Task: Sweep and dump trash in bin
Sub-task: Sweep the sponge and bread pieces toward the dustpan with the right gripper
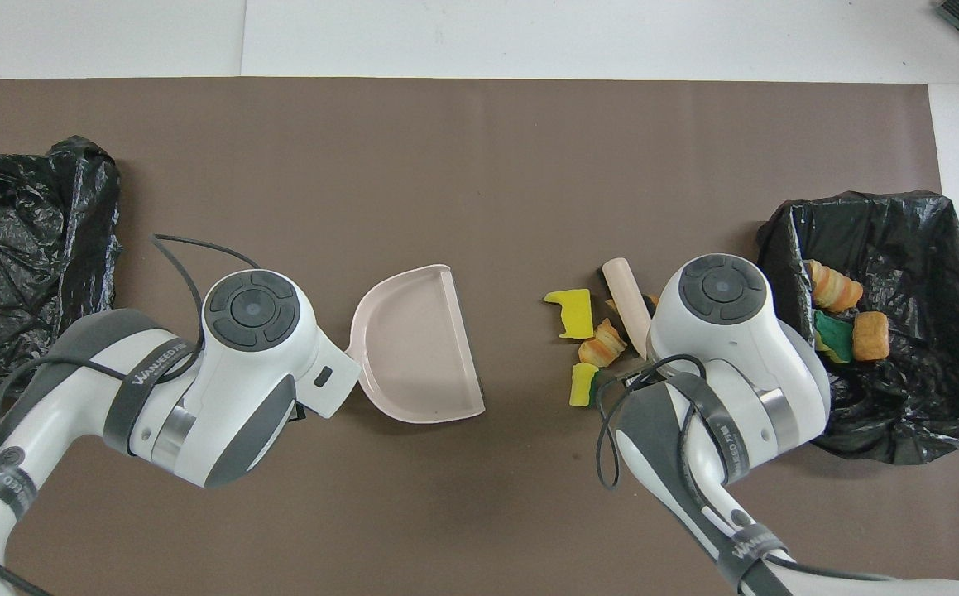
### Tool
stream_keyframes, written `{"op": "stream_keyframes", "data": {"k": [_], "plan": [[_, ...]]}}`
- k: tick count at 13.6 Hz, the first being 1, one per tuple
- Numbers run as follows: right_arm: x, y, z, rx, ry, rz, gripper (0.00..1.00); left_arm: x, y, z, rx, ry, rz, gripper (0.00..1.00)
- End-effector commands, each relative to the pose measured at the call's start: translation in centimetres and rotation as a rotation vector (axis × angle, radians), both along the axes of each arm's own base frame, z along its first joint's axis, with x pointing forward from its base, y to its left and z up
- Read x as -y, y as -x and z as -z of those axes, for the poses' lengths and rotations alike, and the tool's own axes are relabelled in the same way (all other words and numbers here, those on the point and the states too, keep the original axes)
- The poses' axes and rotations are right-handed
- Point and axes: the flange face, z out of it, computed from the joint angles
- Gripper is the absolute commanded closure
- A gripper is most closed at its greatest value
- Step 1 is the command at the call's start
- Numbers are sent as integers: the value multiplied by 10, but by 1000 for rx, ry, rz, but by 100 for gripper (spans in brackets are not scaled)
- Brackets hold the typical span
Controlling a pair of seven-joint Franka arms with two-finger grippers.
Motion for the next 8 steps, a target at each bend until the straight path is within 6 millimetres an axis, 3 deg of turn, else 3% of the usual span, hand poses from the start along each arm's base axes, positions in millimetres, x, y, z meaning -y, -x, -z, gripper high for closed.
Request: {"op": "stream_keyframes", "data": {"k": [1, 3, 5, 7, 8], "plan": [[-9, 1, -18, -35, -200, -46, 100, 3, 7, -2, -22, -9, -7, 100], [-14, -6, -41, -28, -256, -96, 100, 4, 6, -2, -15, -4, -10, 100], [5, -11, -61, -35, -241, -81, 100, 4, 6, -3, -12, -3, -11, 100], [32, -6, -59, -46, -225, -27, 100, 4, 6, -3, -12, -3, -13, 100], [36, 3, -53, -49, -206, -17, 100, 4, 6, -3, -12, -3, -13, 100]]}}
